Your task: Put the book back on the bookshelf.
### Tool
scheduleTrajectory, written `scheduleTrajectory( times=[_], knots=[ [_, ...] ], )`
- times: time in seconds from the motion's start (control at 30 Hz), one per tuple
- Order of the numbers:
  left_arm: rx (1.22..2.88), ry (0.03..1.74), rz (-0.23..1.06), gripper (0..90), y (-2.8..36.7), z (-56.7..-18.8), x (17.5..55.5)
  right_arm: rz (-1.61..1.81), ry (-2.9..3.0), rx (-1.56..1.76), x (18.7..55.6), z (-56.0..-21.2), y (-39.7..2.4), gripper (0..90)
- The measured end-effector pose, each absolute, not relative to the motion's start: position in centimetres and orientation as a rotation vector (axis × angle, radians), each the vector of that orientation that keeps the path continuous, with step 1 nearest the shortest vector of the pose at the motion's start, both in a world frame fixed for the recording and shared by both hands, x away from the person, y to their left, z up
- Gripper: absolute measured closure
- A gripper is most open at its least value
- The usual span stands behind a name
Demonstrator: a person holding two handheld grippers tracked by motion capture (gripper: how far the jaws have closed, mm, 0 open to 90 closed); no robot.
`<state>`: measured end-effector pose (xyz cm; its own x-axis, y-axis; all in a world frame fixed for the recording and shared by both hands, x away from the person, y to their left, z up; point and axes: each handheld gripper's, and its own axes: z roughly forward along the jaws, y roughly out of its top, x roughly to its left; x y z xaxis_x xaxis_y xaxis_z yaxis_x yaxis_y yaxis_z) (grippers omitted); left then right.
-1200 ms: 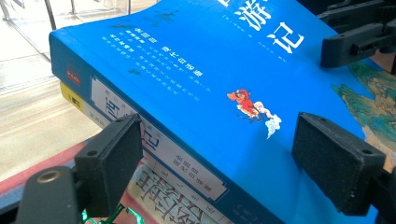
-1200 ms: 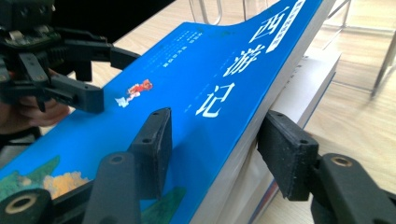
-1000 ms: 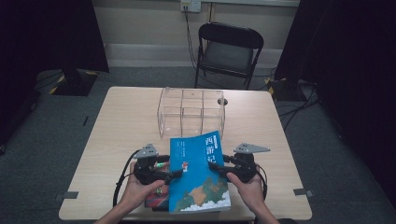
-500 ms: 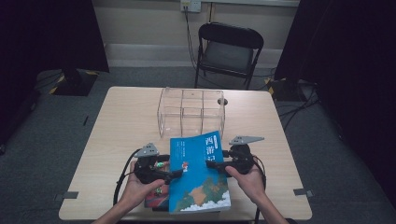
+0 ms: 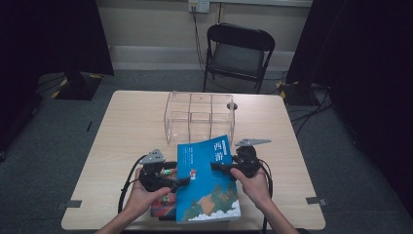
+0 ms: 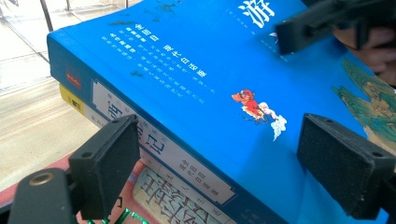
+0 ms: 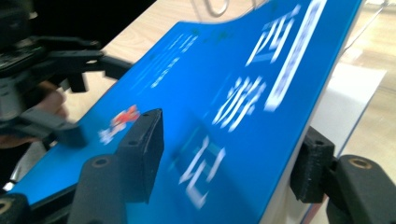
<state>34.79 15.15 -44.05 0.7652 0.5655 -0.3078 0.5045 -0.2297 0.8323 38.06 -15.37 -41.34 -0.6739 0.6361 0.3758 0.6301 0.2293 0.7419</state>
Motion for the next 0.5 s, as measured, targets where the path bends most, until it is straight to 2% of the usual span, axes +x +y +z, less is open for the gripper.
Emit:
scheduleTrajectory(
  times=[0.13,0.2,0.43,0.5],
  knots=[
    [1.88,0.813,0.07,12.2,15.2,-44.1,34.9,1.438,2.47,1.228,37.0,-41.0,-15.0,37.1],
    [1.879,0.82,0.073,11.5,15.1,-44.1,35.0,1.445,2.477,1.225,37.5,-40.9,-15.0,41.0],
    [1.884,0.82,0.075,11.5,15.1,-44.1,35.1,1.472,2.543,1.174,40.1,-41.4,-13.5,44.2],
    [1.878,0.823,0.079,11.6,15.1,-44.1,35.1,1.484,2.548,1.173,40.3,-41.5,-13.3,48.4]
  ],
)
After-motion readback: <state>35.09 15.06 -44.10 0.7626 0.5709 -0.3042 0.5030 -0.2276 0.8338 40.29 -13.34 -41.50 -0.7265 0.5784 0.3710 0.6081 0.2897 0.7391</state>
